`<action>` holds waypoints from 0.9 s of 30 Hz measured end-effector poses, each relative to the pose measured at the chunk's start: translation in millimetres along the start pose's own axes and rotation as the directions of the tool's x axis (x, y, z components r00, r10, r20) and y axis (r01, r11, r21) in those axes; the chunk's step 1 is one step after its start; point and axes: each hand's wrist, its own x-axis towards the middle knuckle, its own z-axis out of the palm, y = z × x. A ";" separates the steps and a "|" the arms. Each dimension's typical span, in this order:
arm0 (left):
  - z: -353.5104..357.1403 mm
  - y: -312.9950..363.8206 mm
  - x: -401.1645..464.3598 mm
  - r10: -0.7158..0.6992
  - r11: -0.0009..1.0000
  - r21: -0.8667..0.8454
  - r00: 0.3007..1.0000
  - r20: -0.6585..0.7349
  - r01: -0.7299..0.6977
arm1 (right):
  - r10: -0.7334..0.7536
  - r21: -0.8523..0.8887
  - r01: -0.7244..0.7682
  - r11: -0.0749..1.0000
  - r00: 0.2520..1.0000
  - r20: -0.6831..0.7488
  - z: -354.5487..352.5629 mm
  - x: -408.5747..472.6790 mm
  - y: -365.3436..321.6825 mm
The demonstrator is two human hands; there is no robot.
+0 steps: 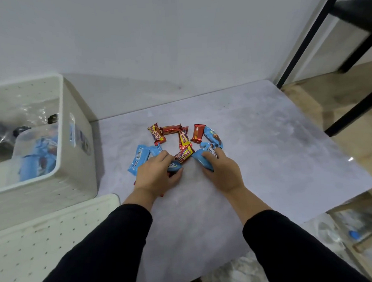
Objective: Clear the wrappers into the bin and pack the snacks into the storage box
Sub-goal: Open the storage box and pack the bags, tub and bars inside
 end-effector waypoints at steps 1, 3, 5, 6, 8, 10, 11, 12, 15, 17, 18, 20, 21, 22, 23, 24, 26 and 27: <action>-2.3 0.6 0.4 -0.002 1.000 0.006 1.000 -0.008 0.002 | 0.004 0.028 -0.004 1.000 1.000 -0.004 -0.8 0.6 0.0; -8.3 2.1 2.7 -0.037 0.999 0.030 0.999 -0.012 0.038 | 0.013 0.051 -0.014 0.999 1.000 0.021 -4.1 3.4 -1.6; -16.6 4.5 4.5 -0.106 0.994 0.038 0.994 -0.042 0.107 | 0.042 0.077 -0.046 0.996 0.998 0.047 -11.3 8.5 -6.2; -23.9 5.6 5.2 -0.139 0.989 0.033 0.988 -0.066 0.142 | 0.073 0.105 -0.077 0.991 0.996 0.043 -18.7 12.8 -11.8; -35.6 7.9 10.0 -0.171 0.985 0.011 0.979 -0.107 0.173 | 0.126 0.152 -0.129 0.980 0.992 0.030 -29.7 21.7 -22.2; -55.9 6.9 13.2 -0.163 0.986 0.001 0.973 -0.166 0.165 | 0.085 0.185 -0.079 0.980 0.996 -0.022 -42.7 32.6 -35.1; -67.8 5.4 15.6 -0.165 0.986 -0.008 0.968 -0.191 0.166 | 0.063 0.193 -0.054 0.980 0.997 -0.043 -49.4 40.4 -42.5; -80.6 3.5 18.5 -0.173 0.985 -0.019 0.962 -0.213 0.173 | 0.047 0.195 -0.035 0.980 0.997 -0.057 -57.0 49.3 -51.0; -122.9 -5.6 25.7 -0.188 0.982 -0.043 0.928 -0.323 0.184 | 0.005 0.223 0.015 0.975 0.996 -0.087 -78.9 80.7 -81.9; -154.2 -13.5 27.8 -0.173 0.984 -0.043 0.895 -0.412 0.170 | -0.053 0.259 0.082 0.962 0.992 -0.118 -91.8 100.8 -108.4; -170.6 -19.2 27.3 -0.167 0.985 -0.035 0.870 -0.463 0.170 | -0.091 0.271 0.125 0.955 0.987 -0.134 -97.1 109.8 -124.4; -204.6 -34.2 22.7 -0.174 0.980 -0.014 0.820 -0.545 0.198 | -0.158 0.296 0.199 0.934 0.975 -0.157 -106.5 126.2 -159.3; -221.3 -43.4 18.0 -0.187 0.974 -0.003 0.802 -0.567 0.225 | -0.189 0.310 0.235 0.921 0.967 -0.170 -109.9 133.5 -177.7; -237.1 -53.6 11.7 -0.202 0.967 0.011 0.790 -0.578 0.254 | -0.218 0.323 0.266 0.908 0.960 -0.177 -112.8 140.1 -196.5; -251.5 -64.9 3.8 -0.218 0.958 0.024 0.780 -0.586 0.286 | -0.245 0.333 0.293 0.896 0.953 -0.180 -114.6 145.9 -215.2; -264.6 -77.2 -5.6 -0.233 0.948 0.036 0.767 -0.598 0.317 | -0.272 0.339 0.319 0.885 0.946 -0.178 -115.5 150.7 -234.3; -286.7 -103.1 -27.4 -0.263 0.924 0.057 0.738 -0.622 0.378 | -0.327 0.352 0.365 0.862 0.931 -0.163 -114.8 157.4 -272.4; -295.3 -116.0 -38.6 -0.281 0.911 0.065 0.727 -0.627 0.408 | -0.352 0.362 0.385 0.849 0.923 -0.155 -113.3 159.2 -291.2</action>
